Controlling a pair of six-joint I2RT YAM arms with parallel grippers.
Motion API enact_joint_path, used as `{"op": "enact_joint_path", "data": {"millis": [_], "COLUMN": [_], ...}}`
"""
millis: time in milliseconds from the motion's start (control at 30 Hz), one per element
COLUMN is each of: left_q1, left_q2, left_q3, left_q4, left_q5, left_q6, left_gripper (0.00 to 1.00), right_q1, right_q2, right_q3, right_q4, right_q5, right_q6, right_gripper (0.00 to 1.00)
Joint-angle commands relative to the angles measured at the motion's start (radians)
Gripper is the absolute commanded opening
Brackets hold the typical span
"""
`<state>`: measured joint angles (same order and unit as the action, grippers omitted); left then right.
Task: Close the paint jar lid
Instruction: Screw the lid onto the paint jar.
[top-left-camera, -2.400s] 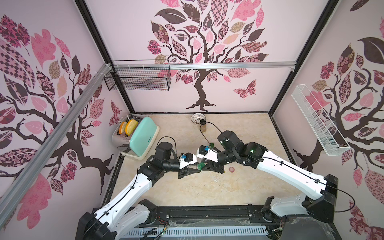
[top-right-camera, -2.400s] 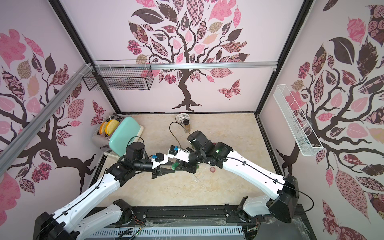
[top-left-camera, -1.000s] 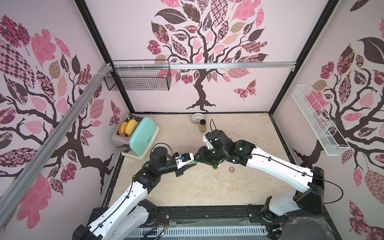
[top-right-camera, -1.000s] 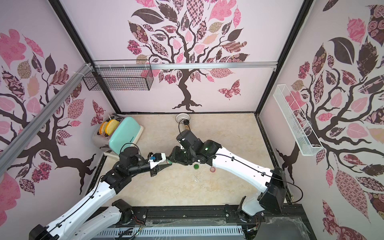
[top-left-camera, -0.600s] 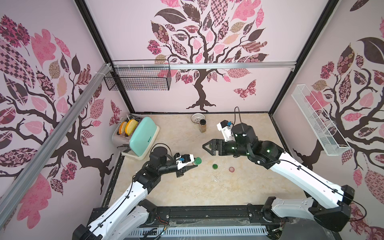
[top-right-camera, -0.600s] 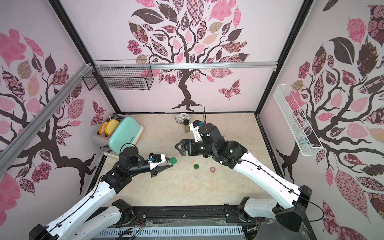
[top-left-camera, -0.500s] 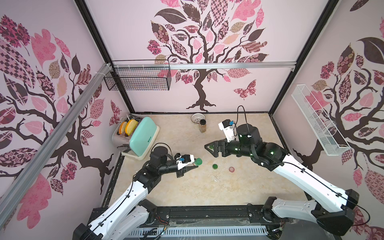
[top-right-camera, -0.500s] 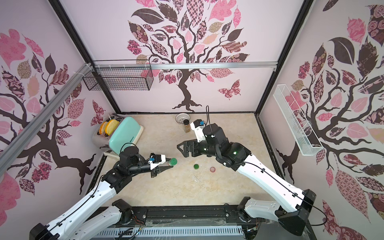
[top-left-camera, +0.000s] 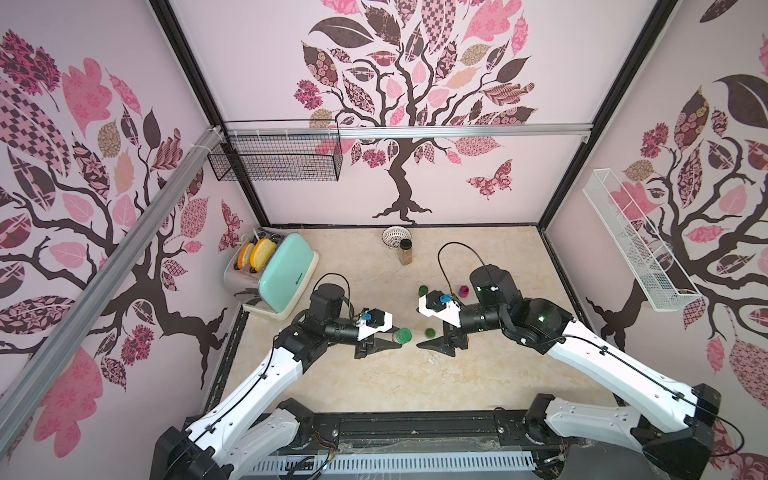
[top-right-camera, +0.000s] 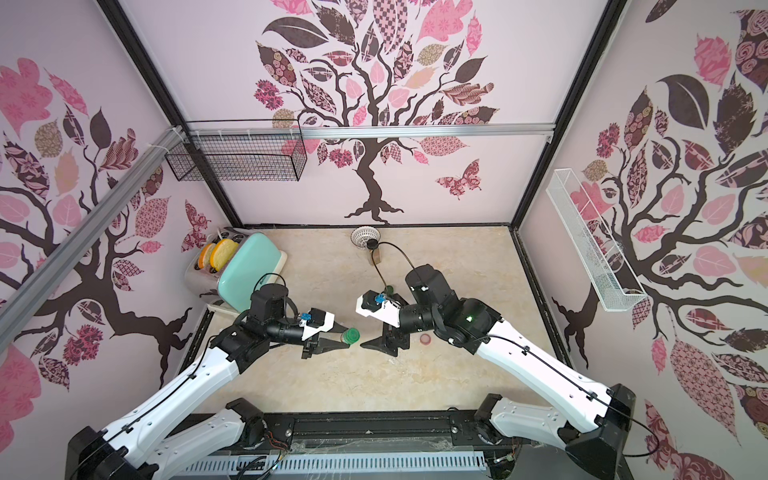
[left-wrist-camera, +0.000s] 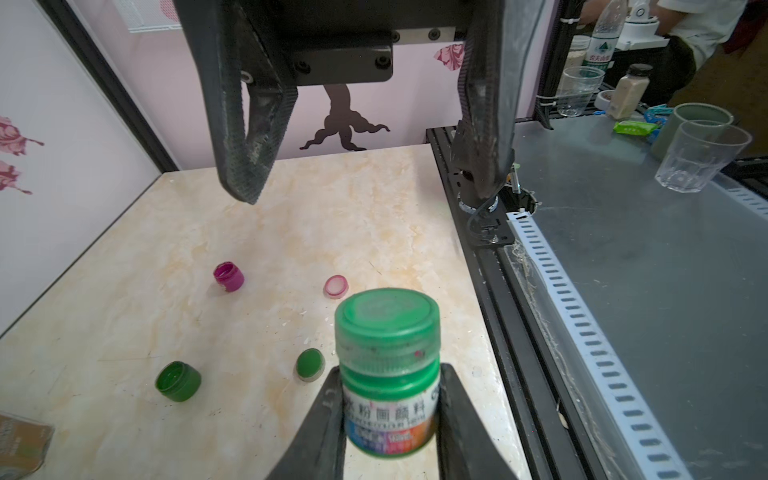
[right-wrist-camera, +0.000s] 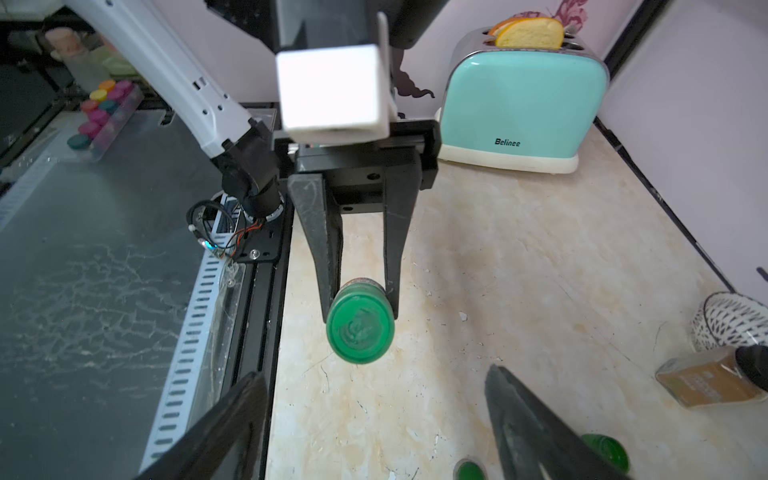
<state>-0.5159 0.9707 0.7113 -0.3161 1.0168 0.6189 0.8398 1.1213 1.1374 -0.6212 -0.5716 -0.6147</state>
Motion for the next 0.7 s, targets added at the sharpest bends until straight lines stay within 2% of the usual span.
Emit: {"op": "enact_joint_path", "data": {"millis": [0, 167, 300, 667], "left_q1": [-0.002, -0.001, -0.001, -0.002], "left_q2": [0.009, 0.011, 0.012, 0.01], "left_q3": [0.026, 0.025, 0.022, 0.019], "left_q4": [-0.04, -0.042, -0.037, -0.033], "left_q5": [0.067, 0.062, 0.058, 0.046], "left_q6": [0.026, 0.026, 0.024, 0.022], "left_gripper": [0.21, 0.21, 0.21, 0.21], "right_q1": [0.023, 0.044, 0.059, 0.084], "right_q2": [0.035, 0.073, 0.102, 0.132], "right_q3": [0.041, 0.06, 0.077, 0.094], "right_q4": [-0.052, -0.047, -0.049, -0.055], "right_q5": [-0.017, -0.013, -0.005, 0.015], "right_q6": [-0.144, -0.158, -0.159, -0.167], "right_gripper": [0.81, 0.74, 0.64, 0.51]}}
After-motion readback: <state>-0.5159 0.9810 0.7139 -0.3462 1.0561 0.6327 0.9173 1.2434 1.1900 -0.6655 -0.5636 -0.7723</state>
